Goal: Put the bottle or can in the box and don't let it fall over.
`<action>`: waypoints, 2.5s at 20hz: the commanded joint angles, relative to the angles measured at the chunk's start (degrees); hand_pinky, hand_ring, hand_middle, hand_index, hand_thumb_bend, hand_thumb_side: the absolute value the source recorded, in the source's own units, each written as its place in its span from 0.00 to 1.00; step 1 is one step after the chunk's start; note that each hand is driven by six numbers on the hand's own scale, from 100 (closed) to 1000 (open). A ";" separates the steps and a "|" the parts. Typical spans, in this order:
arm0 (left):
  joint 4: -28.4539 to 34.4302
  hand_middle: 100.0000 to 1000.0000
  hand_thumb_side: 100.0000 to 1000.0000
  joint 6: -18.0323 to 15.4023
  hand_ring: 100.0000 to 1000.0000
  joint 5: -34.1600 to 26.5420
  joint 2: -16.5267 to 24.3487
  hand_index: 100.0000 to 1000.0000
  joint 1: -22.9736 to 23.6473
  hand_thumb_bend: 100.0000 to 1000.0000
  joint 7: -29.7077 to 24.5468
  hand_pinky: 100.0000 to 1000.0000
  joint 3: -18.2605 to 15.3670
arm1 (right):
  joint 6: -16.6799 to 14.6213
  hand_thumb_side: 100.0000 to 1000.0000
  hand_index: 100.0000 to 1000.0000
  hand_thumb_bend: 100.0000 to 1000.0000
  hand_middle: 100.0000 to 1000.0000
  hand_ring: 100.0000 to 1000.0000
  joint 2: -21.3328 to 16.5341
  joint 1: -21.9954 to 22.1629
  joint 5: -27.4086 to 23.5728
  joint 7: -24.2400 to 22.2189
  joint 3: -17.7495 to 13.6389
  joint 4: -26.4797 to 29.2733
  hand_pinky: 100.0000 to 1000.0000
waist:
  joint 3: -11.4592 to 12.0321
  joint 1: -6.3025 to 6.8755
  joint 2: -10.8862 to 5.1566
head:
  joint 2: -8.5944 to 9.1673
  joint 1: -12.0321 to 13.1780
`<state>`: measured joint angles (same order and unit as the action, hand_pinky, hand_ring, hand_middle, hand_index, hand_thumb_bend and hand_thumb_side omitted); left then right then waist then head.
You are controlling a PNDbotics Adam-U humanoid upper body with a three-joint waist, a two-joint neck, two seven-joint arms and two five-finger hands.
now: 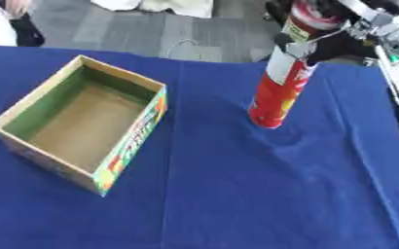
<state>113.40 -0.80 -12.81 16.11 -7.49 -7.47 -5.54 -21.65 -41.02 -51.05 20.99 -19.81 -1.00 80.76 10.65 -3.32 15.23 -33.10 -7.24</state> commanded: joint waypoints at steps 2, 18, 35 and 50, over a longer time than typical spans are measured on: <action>1.19 0.62 0.81 -0.16 0.73 0.18 1.28 0.67 -0.16 0.08 -0.27 0.30 -0.27 | 1.61 0.00 0.05 0.00 0.00 0.00 -0.01 -4.13 -2.72 0.47 -0.39 3.04 0.00 | 0.24 0.06 -1.80 | -0.40 -0.45; 1.19 0.62 0.80 0.42 0.72 -0.14 2.00 0.67 -0.64 0.08 -1.40 0.29 0.87 | 3.81 0.00 0.04 0.00 0.00 0.00 15.67 -16.43 -2.03 -0.88 5.94 5.48 0.00 | 4.30 -1.71 -3.27 | -1.46 -3.76; 1.19 0.62 0.80 0.27 0.72 -0.30 2.57 0.67 -3.31 0.08 -2.99 0.29 1.83 | -1.37 0.00 0.04 0.00 0.00 0.00 24.71 -20.34 9.83 1.16 10.69 -1.65 0.00 | 10.33 -4.38 -1.48 | 0.02 -7.72; 1.19 0.62 0.81 0.32 0.72 0.05 2.17 0.67 -3.41 0.08 -3.03 0.29 1.63 | -7.60 0.39 0.87 0.34 0.83 0.82 26.24 -18.28 16.60 0.04 11.97 -8.61 0.81 | 10.83 -4.38 -0.69 | -0.17 -7.08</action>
<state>113.40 -0.45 -13.06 17.43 -10.58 -10.45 -3.74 -28.50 -14.27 -68.43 36.96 -19.27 11.93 71.54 21.55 -8.50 15.26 -33.59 -14.53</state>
